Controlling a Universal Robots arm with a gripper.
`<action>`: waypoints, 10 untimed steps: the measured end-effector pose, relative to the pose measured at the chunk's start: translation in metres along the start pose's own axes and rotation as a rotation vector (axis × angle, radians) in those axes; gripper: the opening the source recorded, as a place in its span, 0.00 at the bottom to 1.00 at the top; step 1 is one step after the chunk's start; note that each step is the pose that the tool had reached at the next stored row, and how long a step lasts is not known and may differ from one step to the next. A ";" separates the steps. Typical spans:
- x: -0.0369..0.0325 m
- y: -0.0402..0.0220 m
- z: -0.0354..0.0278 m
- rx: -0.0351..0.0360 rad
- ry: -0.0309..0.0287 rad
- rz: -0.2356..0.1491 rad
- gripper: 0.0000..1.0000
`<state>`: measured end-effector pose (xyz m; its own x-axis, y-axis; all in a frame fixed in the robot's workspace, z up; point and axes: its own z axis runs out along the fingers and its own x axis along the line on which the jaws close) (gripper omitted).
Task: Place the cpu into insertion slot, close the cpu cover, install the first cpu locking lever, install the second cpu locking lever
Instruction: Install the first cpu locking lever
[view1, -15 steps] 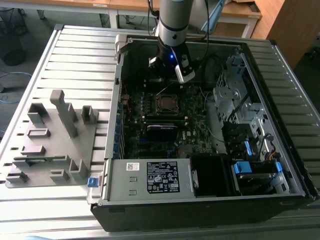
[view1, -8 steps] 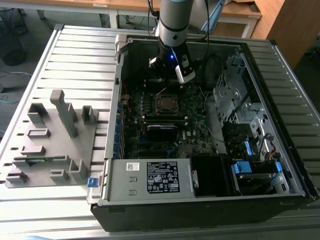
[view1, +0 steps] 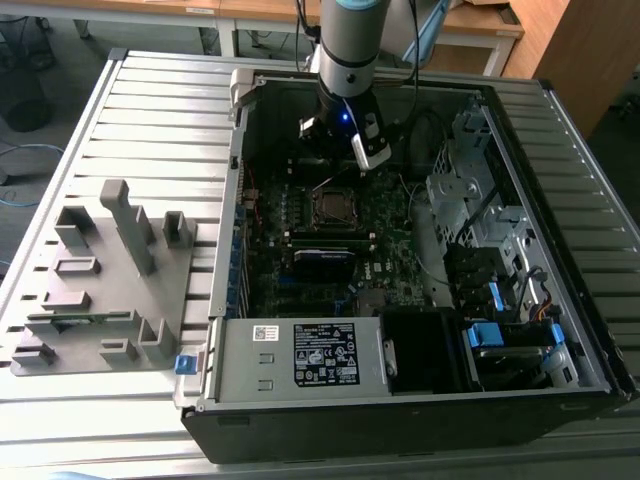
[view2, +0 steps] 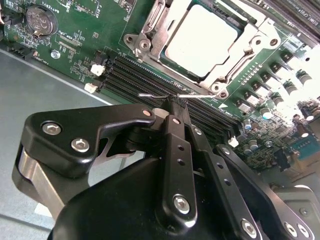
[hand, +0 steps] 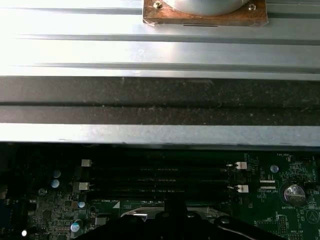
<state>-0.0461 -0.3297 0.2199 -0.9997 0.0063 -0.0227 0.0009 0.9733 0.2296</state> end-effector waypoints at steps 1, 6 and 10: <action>-0.0003 -0.0001 0.0007 0.0001 0.0000 0.000 0.11; -0.0017 -0.0011 0.0050 0.0011 0.0000 0.000 0.11; -0.0024 -0.0021 0.0091 0.0026 0.0000 0.000 0.11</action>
<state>-0.0435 -0.3297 0.2106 -0.9997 0.0063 -0.0227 0.0010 0.9739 0.2271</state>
